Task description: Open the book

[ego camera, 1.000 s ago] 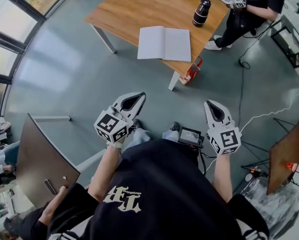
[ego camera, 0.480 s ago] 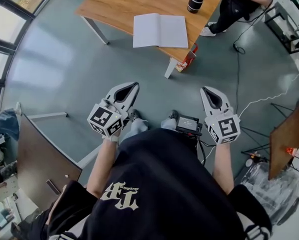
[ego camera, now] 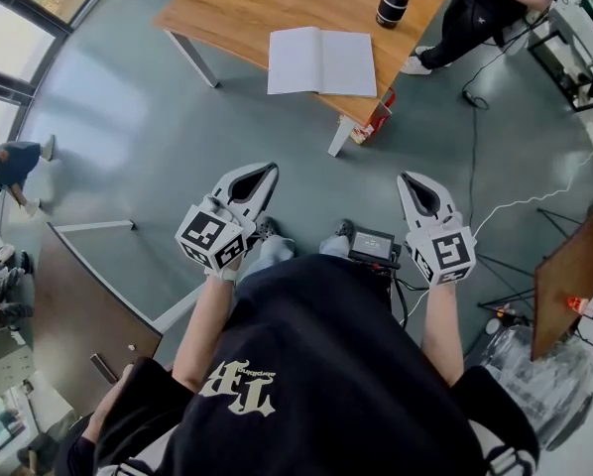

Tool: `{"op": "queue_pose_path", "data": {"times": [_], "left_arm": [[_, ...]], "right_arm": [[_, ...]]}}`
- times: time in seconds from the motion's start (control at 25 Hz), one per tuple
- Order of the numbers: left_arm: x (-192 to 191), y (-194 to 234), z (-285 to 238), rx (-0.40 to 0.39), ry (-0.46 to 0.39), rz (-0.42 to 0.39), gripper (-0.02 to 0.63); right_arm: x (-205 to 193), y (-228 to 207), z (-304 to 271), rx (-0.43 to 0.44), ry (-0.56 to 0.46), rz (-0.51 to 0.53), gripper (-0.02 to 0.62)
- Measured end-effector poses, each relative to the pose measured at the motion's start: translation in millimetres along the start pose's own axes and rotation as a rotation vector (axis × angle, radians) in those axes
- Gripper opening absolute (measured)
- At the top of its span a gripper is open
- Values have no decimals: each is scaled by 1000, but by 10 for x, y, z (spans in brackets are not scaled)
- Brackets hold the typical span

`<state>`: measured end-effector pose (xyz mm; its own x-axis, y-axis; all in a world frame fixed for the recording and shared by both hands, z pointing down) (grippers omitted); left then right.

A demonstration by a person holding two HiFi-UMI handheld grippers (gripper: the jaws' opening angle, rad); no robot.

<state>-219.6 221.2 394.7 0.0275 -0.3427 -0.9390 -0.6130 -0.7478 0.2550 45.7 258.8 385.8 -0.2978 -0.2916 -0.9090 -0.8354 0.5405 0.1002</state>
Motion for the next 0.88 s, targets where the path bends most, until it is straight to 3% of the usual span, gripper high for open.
{"op": "queue_pose_path", "data": {"times": [0.88], "left_arm": [[-15, -10, 37, 24, 5, 14, 6]], "right_arm": [[-1, 11, 7, 6, 6, -2, -12]]}}
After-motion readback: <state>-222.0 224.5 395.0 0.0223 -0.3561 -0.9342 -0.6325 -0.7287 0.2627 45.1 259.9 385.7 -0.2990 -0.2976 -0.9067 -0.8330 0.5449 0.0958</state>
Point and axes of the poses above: the fingertips, and each gripper's own axes: z backward along the fingers, y to its left, x out of its top, the point moved 4 cm from there along z, backward along the fingers, and after that the axes turned 3 degrees about y, right-handed, at the moved point
